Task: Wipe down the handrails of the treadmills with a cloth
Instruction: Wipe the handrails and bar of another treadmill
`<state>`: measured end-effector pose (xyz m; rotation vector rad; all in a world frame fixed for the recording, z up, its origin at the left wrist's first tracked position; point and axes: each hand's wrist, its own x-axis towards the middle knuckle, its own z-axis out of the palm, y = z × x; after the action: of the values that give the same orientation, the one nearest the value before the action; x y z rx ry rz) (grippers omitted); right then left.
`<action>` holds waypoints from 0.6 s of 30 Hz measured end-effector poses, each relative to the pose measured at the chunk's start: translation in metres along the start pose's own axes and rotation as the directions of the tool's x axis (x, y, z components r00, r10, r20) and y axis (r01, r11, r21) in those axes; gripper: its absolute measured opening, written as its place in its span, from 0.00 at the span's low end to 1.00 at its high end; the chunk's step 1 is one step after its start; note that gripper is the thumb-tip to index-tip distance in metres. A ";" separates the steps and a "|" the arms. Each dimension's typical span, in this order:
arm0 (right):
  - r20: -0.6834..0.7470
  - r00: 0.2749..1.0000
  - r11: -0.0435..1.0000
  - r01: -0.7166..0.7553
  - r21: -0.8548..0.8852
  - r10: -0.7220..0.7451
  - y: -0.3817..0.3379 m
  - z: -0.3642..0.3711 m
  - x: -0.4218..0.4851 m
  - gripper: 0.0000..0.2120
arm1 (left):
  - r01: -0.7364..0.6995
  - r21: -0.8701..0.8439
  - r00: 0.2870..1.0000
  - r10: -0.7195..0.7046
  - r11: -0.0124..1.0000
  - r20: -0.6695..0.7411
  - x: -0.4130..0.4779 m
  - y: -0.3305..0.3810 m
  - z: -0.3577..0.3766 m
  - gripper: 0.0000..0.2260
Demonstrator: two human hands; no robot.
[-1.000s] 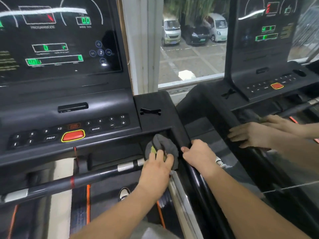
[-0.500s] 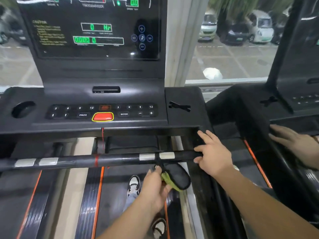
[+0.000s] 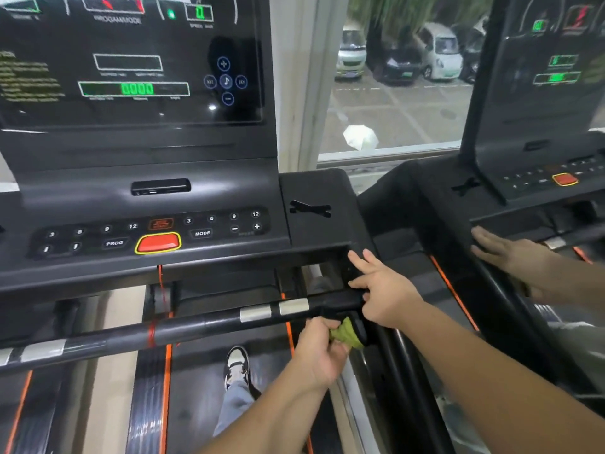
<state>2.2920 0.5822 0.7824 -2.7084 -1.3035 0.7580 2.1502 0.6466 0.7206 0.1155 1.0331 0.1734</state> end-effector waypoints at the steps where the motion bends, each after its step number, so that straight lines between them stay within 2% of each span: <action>1: -0.005 1.000 1.000 0.008 -0.005 -0.008 0.000 0.002 0.000 0.25 | 0.027 -0.018 1.000 -0.027 0.999 0.004 -0.007 0.002 0.001 0.23; 4: -0.018 1.000 1.000 0.009 0.008 -0.009 0.002 0.005 -0.002 0.24 | 0.100 0.064 0.994 -0.102 0.993 0.031 -0.041 0.003 0.001 0.27; 6: -0.039 0.999 0.999 0.022 0.040 -0.021 0.004 0.003 -0.001 0.24 | 0.063 0.134 0.995 -0.072 0.989 0.063 -0.065 0.008 0.002 0.25; 8: -0.067 0.997 0.994 0.042 0.097 -0.035 0.007 0.002 0.000 0.25 | -0.109 0.234 0.993 0.095 0.966 0.069 -0.079 0.023 0.007 0.20; 10: -0.068 0.997 0.985 0.046 0.169 -0.034 0.008 0.001 0.000 0.25 | -0.375 0.395 0.927 0.347 0.839 0.145 -0.087 0.043 0.018 0.18; 11: -0.062 0.998 0.976 0.043 0.212 -0.030 0.008 0.001 0.000 0.26 | -0.492 0.494 0.867 0.456 0.717 0.201 -0.087 0.053 0.022 0.17; 12: -0.059 0.998 0.968 0.041 0.248 -0.027 0.008 0.001 0.001 0.26 | -0.584 0.612 0.788 0.552 0.533 0.271 -0.083 0.061 0.024 0.15; 13: -0.057 0.998 0.961 0.039 0.275 -0.024 0.008 0.000 0.002 0.26 | -0.634 0.719 0.696 0.616 0.284 0.370 -0.076 0.066 0.025 0.14; 14: -0.053 0.998 0.954 0.035 0.297 -0.020 0.006 0.000 0.002 0.26 | -0.611 0.791 0.632 0.606 0.007 0.483 -0.065 0.067 0.023 0.13; 15: -0.050 0.999 0.947 0.030 0.320 -0.014 0.005 -0.001 0.003 0.25 | -0.520 0.812 0.623 0.532 -0.265 0.573 -0.054 0.065 0.021 0.15; 16: -0.045 0.999 0.939 0.025 0.343 -0.010 0.005 -0.002 0.004 0.25 | -0.373 0.775 0.665 0.435 -0.510 0.607 -0.043 0.060 0.018 0.19; 17: -0.037 0.999 0.934 0.023 0.357 -0.010 0.005 -0.001 0.005 0.24 | -0.231 0.683 0.707 0.363 -0.693 0.607 -0.031 0.053 0.015 0.23; 18: -0.033 0.999 0.932 0.022 0.361 -0.011 0.005 -0.001 0.005 0.24 | -0.135 0.593 0.736 0.320 -0.794 0.597 -0.023 0.048 0.014 0.26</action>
<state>2.2989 0.5825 0.7799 -2.4033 -1.0556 0.8549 2.1461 0.6885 0.7553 2.6934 0.7226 -0.2614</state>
